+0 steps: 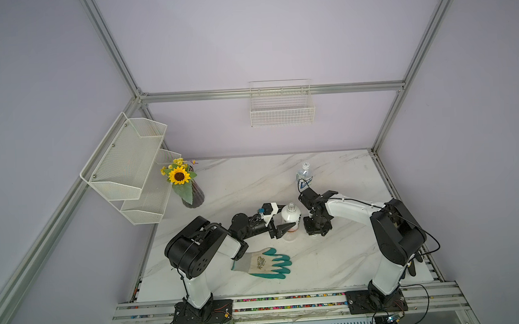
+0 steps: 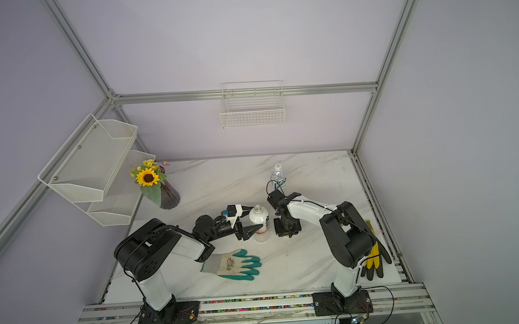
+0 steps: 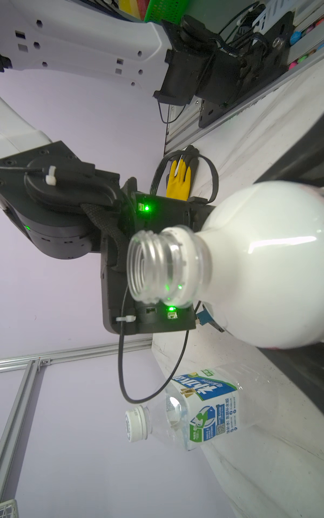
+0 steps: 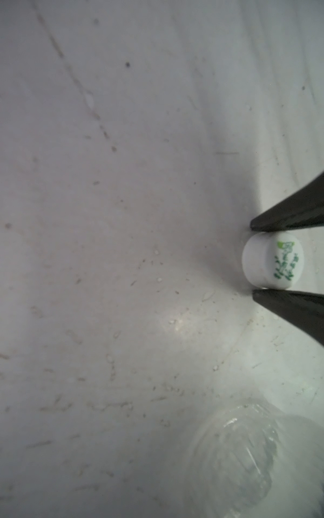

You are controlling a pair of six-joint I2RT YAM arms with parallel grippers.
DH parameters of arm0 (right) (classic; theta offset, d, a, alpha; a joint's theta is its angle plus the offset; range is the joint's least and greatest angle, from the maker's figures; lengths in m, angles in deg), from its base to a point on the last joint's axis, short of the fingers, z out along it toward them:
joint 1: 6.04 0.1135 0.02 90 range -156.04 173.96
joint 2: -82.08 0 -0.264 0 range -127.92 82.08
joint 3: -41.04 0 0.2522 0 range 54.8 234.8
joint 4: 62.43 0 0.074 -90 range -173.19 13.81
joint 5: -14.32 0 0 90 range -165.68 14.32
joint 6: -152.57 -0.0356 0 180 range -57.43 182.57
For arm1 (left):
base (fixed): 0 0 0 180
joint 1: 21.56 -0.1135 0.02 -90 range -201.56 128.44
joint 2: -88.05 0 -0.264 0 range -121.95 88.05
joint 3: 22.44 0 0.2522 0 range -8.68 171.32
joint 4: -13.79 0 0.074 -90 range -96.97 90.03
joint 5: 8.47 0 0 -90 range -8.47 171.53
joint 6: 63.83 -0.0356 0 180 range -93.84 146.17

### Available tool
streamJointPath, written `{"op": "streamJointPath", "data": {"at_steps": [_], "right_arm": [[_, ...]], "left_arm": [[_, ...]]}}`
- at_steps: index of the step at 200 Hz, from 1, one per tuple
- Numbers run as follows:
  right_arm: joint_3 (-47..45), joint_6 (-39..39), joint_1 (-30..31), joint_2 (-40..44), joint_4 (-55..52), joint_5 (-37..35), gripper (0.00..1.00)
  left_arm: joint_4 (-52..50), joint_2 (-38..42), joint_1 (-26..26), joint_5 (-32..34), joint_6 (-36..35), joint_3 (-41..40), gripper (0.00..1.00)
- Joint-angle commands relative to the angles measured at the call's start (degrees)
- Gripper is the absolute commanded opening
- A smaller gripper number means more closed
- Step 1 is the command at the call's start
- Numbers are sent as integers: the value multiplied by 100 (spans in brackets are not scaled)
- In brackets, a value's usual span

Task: Screw on the bottle caps
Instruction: Screw the bottle cap onto the plastic bottle.

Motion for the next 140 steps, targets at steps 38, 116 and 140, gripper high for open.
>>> {"op": "streamJointPath", "data": {"at_steps": [38,116,140], "right_arm": [[-41,-37,24,251,-101,-21,35],[884,94,16,1249,-1871,-12,36],[1535,138,19,1408,-2518,-13,36]], "left_arm": [[380,29,-9,-222,67,104,75],[378,-298,301,-443,84,434,75],[377,-429,438,-465,41,545,75]]}}
